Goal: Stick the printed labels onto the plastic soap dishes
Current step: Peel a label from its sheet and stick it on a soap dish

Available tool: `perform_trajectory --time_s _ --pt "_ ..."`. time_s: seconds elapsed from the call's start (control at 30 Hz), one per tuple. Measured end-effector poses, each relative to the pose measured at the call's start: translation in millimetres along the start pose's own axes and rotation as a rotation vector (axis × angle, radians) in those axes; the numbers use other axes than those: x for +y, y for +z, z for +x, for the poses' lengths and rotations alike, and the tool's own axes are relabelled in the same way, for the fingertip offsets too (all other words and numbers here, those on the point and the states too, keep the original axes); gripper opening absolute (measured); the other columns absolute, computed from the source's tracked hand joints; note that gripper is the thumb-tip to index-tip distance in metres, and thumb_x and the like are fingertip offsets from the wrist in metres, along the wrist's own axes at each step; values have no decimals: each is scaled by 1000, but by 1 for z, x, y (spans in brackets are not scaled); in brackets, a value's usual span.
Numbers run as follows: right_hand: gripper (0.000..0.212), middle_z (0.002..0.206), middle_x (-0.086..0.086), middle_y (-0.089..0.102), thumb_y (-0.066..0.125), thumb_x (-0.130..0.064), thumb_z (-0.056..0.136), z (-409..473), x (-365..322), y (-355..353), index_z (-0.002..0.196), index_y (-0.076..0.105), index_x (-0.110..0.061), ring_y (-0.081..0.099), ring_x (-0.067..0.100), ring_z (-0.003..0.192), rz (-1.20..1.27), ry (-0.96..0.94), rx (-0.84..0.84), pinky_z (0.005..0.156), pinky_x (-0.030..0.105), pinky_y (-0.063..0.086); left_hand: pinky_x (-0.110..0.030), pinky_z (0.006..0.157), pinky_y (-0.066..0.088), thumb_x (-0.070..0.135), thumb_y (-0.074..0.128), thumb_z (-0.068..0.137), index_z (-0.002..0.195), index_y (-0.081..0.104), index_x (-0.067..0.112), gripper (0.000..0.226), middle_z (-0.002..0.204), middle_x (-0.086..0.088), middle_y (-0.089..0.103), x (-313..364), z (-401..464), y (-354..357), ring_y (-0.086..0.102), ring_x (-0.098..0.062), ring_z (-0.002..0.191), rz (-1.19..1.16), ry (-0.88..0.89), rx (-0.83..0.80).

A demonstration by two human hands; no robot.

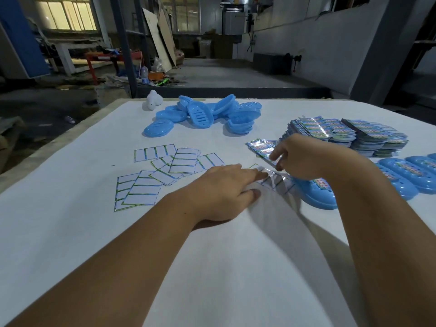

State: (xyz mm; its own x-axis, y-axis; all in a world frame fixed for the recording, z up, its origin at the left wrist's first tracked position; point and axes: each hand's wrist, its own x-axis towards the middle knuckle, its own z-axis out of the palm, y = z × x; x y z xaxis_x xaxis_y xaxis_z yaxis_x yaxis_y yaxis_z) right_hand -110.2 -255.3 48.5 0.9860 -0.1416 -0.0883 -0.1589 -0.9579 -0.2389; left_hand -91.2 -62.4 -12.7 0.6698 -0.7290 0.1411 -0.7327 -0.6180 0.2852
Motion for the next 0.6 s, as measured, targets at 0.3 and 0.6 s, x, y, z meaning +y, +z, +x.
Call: perform_trajectory --time_s 0.3,0.6 --pt "26 97 16 68 49 -4 89 8 19 -2 103 72 -4 56 29 75 -50 139 87 67 30 51 -36 112 20 63 32 98 140 46 47 47 148 17 46 -6 2 -11 26 -12 146 132 -52 -92" --pt "14 84 18 66 61 -13 87 3 14 3 86 71 -4 53 30 70 -174 85 49 65 32 49 -34 85 34 60 43 96 109 56 35 31 108 11 55 -6 -11 -21 45 -14 100 143 -236 38"
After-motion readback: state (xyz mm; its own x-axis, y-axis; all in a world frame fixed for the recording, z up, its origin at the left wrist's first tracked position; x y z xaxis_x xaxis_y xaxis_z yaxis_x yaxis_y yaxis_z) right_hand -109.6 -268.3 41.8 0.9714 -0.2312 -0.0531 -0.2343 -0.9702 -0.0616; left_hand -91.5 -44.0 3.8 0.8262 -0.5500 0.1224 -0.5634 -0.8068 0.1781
